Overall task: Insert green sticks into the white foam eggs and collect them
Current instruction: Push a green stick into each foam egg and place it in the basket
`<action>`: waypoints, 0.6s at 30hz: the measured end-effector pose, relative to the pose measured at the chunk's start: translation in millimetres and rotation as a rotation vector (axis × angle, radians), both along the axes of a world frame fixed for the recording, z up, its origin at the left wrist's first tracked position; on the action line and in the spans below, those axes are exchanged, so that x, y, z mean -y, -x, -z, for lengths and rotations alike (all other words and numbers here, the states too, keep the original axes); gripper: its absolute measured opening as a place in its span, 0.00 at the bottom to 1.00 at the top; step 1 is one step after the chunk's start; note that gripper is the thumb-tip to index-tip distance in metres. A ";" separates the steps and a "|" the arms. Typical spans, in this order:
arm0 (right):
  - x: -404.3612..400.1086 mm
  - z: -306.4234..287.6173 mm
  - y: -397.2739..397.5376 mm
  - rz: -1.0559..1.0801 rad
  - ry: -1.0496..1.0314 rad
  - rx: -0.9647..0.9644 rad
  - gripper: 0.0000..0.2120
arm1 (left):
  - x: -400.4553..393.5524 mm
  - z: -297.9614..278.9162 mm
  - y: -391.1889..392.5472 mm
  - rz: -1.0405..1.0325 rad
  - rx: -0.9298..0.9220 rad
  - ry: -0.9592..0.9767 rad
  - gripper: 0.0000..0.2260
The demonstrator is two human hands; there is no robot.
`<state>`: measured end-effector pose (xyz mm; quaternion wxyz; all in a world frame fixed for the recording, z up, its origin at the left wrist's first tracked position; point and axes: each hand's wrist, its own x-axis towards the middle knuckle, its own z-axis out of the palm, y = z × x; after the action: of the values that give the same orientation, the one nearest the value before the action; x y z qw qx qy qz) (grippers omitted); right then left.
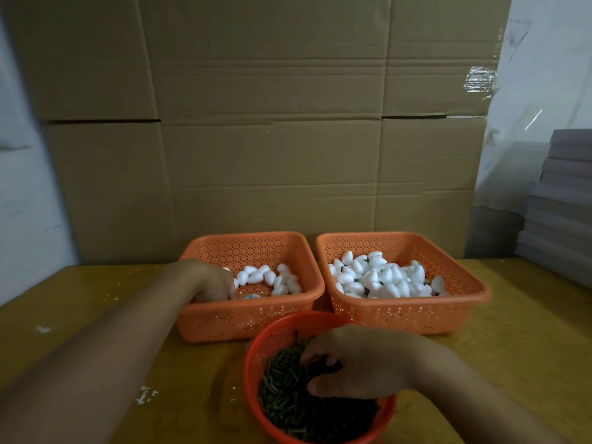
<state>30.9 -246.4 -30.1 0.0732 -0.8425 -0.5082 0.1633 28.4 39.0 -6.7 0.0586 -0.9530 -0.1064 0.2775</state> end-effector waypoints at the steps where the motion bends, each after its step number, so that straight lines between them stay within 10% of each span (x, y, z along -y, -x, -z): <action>1: -0.1 -0.2 0.2 -0.001 0.002 0.000 0.24 | -0.3 0.2 0.7 -0.008 0.019 0.024 0.16; 9: 1.0 -2.0 1.5 -0.002 0.011 0.000 0.23 | -16.7 -0.6 14.1 -0.072 0.746 0.597 0.01; 18: -0.1 -1.6 1.1 0.007 0.008 -0.007 0.23 | 31.6 -20.6 53.3 0.051 1.119 1.010 0.15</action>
<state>29.7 -246.3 -28.5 0.0723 -0.8438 -0.5045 0.1681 -24.9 7.4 14.0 -0.4419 -0.8649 0.0421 -0.2343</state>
